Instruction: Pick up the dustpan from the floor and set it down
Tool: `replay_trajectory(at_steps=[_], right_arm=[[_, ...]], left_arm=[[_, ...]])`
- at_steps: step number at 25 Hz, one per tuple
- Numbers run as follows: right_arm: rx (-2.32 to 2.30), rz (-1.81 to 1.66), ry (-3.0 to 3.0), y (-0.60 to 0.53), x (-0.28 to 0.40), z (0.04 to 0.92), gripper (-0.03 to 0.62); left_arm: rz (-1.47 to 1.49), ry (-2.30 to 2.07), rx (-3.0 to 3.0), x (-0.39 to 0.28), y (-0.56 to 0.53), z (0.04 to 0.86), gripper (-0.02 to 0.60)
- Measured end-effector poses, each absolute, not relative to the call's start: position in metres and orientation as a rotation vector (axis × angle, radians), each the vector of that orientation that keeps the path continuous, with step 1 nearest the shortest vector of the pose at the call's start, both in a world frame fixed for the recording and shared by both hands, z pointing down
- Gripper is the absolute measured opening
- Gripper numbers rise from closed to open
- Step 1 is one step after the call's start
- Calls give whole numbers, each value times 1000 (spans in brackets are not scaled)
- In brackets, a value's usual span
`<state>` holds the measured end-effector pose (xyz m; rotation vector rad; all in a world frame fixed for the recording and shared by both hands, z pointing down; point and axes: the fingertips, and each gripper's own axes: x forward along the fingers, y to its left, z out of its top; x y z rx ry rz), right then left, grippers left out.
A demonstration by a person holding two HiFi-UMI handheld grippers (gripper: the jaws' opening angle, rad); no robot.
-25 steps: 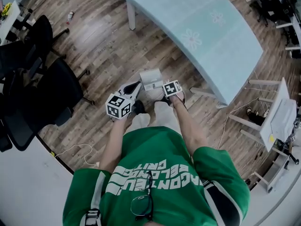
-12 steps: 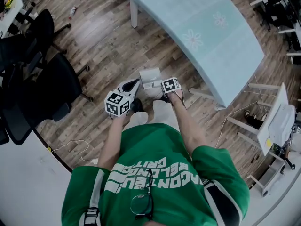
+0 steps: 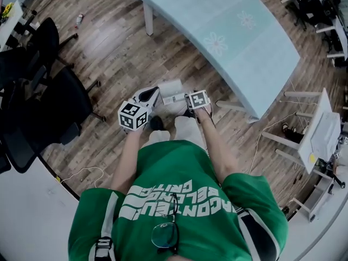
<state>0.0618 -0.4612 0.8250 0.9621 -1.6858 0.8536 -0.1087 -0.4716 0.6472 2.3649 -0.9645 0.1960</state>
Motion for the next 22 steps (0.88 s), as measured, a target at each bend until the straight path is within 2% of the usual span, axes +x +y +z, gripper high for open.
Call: replay_trajectory(at_steps=[16,22], right_arm=[[1405,595,-2066,-451,97,656,189],[1544,501,-2115,-432,113,606,68]], left_arm=[[201,-868,2507,-80,-463,615,3],[179,-835,2574,-64,-454,590,3]])
